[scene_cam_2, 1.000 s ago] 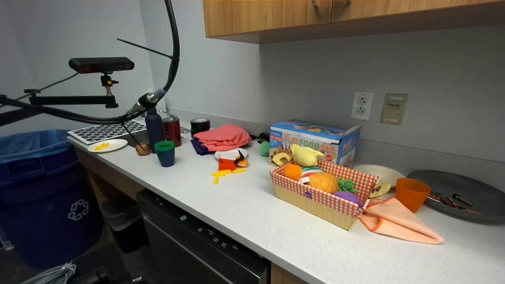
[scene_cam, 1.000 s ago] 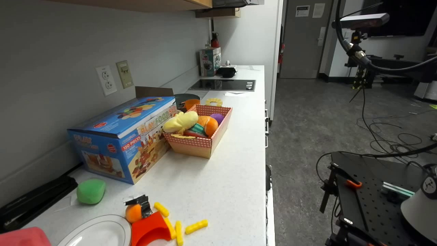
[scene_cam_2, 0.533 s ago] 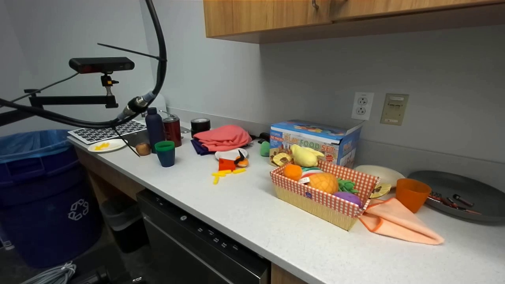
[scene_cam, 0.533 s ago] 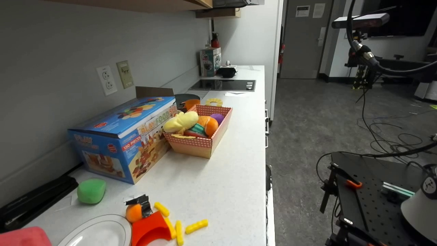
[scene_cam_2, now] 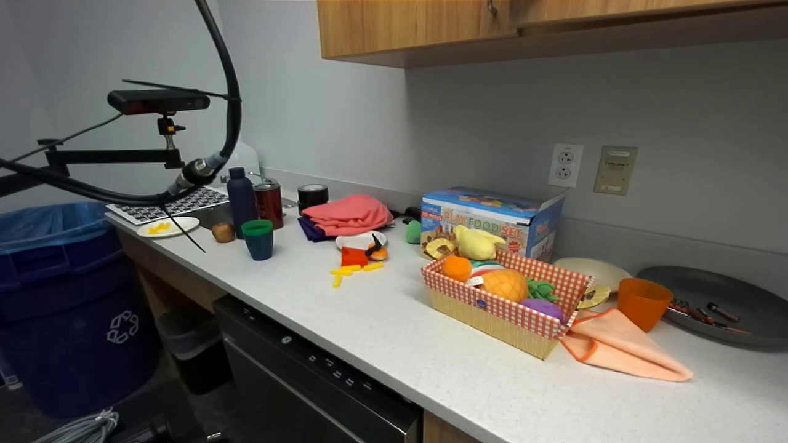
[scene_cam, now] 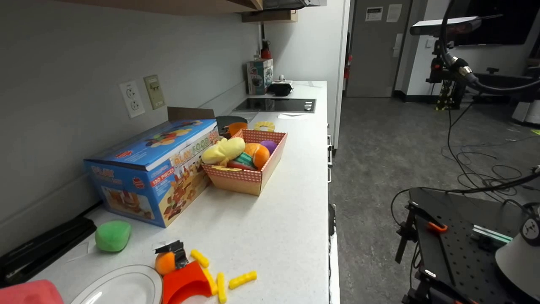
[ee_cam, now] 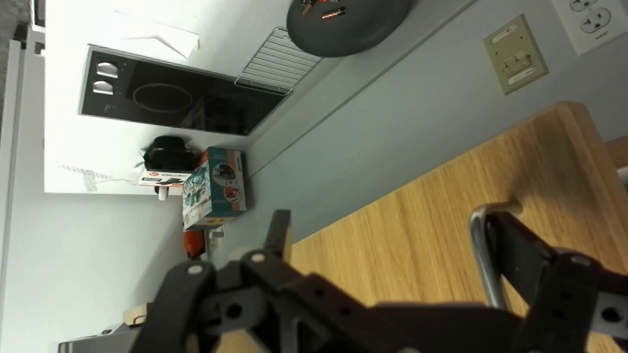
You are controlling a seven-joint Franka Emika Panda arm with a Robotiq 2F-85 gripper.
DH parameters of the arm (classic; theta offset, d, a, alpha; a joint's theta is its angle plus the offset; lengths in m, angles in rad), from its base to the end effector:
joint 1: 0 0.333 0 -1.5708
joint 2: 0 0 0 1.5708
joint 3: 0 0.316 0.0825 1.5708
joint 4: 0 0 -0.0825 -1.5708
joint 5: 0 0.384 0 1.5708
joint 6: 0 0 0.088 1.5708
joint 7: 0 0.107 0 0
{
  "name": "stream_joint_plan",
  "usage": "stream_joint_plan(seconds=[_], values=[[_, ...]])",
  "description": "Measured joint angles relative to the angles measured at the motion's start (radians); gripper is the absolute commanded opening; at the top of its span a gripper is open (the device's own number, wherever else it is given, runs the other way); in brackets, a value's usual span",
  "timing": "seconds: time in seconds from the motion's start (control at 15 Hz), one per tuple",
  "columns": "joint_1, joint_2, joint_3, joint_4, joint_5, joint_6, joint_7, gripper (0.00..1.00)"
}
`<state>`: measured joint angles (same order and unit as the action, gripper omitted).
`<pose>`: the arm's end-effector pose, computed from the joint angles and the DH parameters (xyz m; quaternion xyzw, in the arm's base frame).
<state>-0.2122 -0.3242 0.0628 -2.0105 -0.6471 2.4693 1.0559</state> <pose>0.5019 -0.0688 0.6819 0.8088 -0.3663 0.4490 0.1008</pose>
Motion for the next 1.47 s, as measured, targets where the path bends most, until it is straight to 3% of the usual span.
stream_joint_plan(seconds=[0.53,1.07,1.47], values=[[-0.005,-0.057,0.021,-0.029,-0.09,-0.12,0.106,1.0],[-0.003,-0.061,0.022,-0.03,-0.092,-0.122,0.106,1.0],[0.016,-0.095,-0.034,-0.044,-0.036,-0.126,-0.099,1.0]])
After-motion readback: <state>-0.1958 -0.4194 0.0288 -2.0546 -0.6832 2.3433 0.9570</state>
